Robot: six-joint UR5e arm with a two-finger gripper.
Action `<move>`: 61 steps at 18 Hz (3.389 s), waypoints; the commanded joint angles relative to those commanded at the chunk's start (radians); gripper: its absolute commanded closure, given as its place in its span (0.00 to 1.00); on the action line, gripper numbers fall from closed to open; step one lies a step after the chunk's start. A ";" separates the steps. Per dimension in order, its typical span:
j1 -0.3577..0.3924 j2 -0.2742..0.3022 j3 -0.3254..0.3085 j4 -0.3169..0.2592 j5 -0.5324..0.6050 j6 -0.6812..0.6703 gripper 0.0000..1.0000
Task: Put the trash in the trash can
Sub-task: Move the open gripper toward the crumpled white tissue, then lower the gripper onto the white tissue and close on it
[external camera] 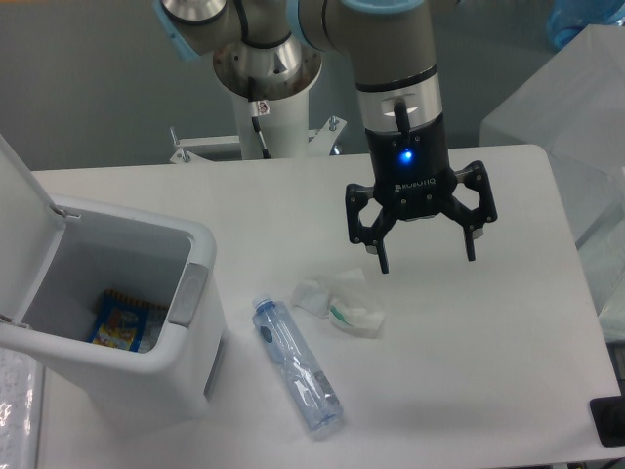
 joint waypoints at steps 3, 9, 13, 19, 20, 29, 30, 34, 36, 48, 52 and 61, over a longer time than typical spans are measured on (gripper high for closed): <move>-0.002 0.000 0.000 -0.002 0.000 -0.003 0.00; -0.005 -0.009 -0.020 0.011 -0.008 -0.006 0.00; -0.003 -0.008 -0.083 0.070 -0.009 -0.006 0.00; 0.002 0.018 -0.182 0.158 -0.005 -0.002 0.00; 0.000 0.017 -0.187 0.158 -0.005 0.011 0.00; 0.000 0.040 -0.331 0.153 0.027 0.512 0.00; 0.002 0.041 -0.345 0.152 0.050 0.562 0.00; 0.002 0.041 -0.376 0.149 0.075 0.742 0.00; 0.008 0.040 -0.397 0.149 0.103 0.849 0.00; -0.009 -0.029 -0.414 0.048 0.227 1.166 0.00; -0.026 -0.046 -0.456 0.055 0.221 1.160 0.00; -0.071 -0.132 -0.439 0.080 0.222 1.034 0.00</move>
